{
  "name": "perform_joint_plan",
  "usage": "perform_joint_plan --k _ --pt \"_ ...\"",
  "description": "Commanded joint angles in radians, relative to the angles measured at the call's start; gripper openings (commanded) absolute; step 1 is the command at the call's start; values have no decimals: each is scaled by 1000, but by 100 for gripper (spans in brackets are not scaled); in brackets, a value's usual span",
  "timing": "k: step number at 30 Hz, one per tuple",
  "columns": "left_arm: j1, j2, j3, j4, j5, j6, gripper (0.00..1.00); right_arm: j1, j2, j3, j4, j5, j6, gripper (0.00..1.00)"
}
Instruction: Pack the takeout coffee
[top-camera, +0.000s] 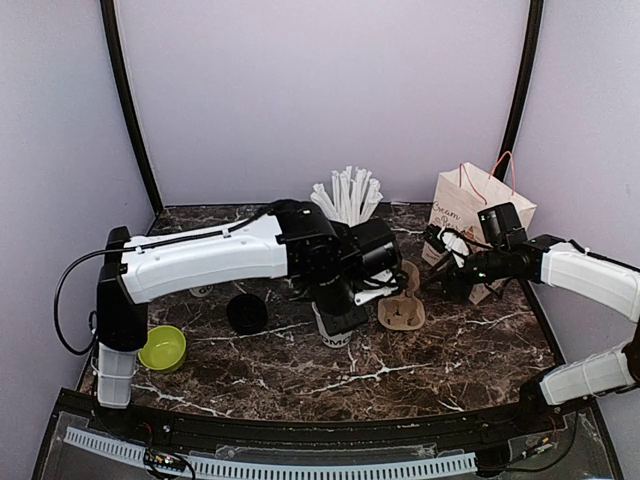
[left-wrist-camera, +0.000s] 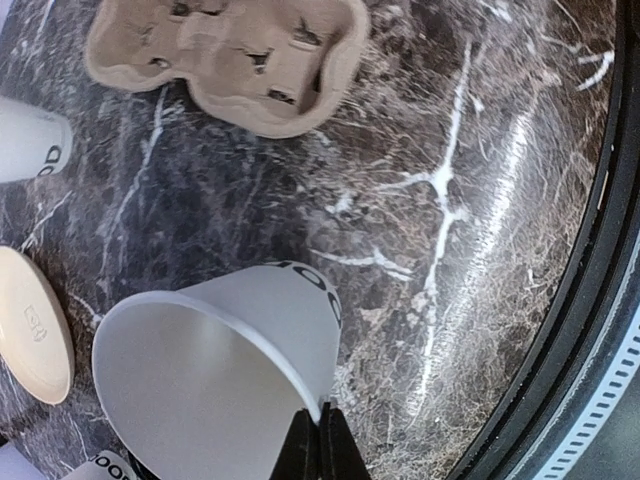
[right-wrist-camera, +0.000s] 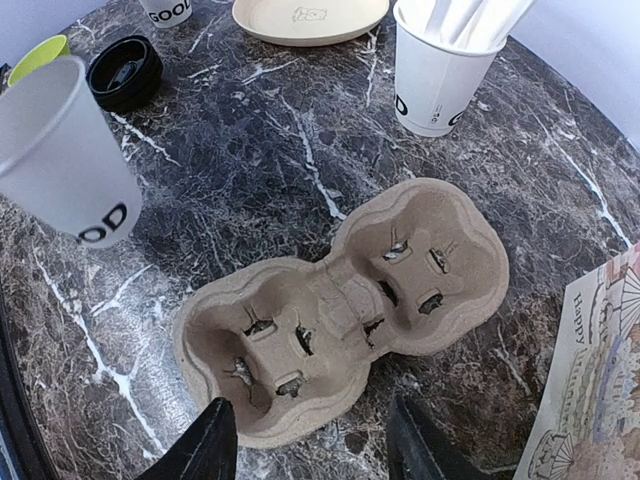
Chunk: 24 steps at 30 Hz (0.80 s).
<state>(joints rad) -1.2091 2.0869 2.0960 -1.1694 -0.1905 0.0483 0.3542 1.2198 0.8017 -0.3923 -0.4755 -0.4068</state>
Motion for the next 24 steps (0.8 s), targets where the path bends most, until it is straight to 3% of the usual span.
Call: perform_joint_plan --k 1,18,24 --pt "-33 4 -58 38 -31 72 0 -4 6 -4 33 6 -2 51" --pt "-61 25 -109 67 7 67 4 -4 24 -8 34 -4 -10 51" --pt "-74 13 -93 14 9 55 25 -4 28 -7 28 -7 -10 51"
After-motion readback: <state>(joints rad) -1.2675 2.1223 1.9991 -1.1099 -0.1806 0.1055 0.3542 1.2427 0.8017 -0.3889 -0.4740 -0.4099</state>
